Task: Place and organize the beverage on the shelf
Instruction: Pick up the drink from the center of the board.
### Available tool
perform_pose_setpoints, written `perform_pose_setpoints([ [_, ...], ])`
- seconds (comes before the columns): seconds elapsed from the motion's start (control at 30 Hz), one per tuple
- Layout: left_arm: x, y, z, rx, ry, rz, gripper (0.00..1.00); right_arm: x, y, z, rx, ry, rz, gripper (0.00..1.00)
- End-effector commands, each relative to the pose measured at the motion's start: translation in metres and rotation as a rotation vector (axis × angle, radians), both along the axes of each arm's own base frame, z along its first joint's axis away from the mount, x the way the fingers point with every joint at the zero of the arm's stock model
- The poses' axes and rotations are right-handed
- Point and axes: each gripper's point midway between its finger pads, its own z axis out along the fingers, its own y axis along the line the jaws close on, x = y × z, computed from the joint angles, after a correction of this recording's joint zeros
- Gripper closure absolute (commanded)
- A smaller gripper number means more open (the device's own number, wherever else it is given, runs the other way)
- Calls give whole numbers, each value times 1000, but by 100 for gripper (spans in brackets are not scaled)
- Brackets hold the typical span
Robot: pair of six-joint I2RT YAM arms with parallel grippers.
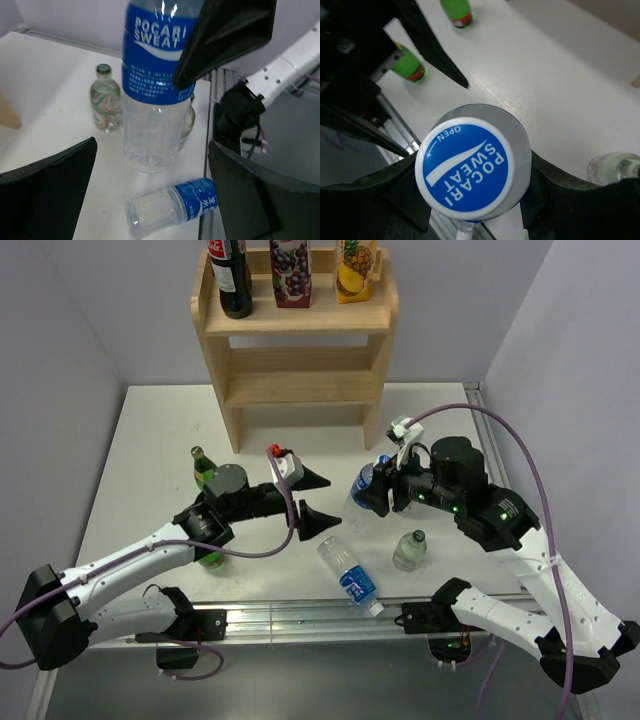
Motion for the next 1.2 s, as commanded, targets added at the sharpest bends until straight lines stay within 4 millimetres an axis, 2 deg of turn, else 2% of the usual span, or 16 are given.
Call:
perform_pose_setpoints([
  [0.0,-24,-14,19,-9,-98,-163,0,-24,14,78,136,-197,173,75],
  [0.03,-28,-19,13,10,-88,-183,1,-26,14,84,141,-205,187,75],
  [0.1,-28,-24,16,23,-98,-189,0,-31,18,84,134,-193,224,76],
  [0.17,-32,-30,9,51,-84,-215,1,-39,23,87,138,-185,282,76],
  [0.3,-41,-39,12,65,-78,-276,0,-48,28,88,112,-200,359,76],
  [0.57,-51,-49,6,91,-59,-333,2,-52,34,91,52,-207,396,76],
  [0.77,-53,-54,1,114,-42,-344,27,-53,39,93,51,-203,411,76],
  [0.87,-55,-56,7,99,-44,-350,53,-53,44,91,53,-195,422,76],
  [0.9,-55,-57,8,97,-46,-347,66,-52,44,91,54,-194,423,75],
  [0.97,-55,-57,12,91,-43,-345,76,-53,46,90,56,-193,430,75],
  [1.03,-55,-59,16,85,-43,-343,90,-53,47,91,57,-191,435,73],
  [1.07,-54,-59,19,81,-42,-337,99,-53,48,92,61,-192,435,70],
  [1.1,-53,-61,20,78,-40,-329,99,-53,48,93,66,-194,432,55],
  [1.13,-51,-61,22,73,-36,-313,100,-53,47,95,73,-203,423,47],
  [1.17,-49,-62,26,59,-42,-301,100,-49,46,98,80,-223,404,36],
])
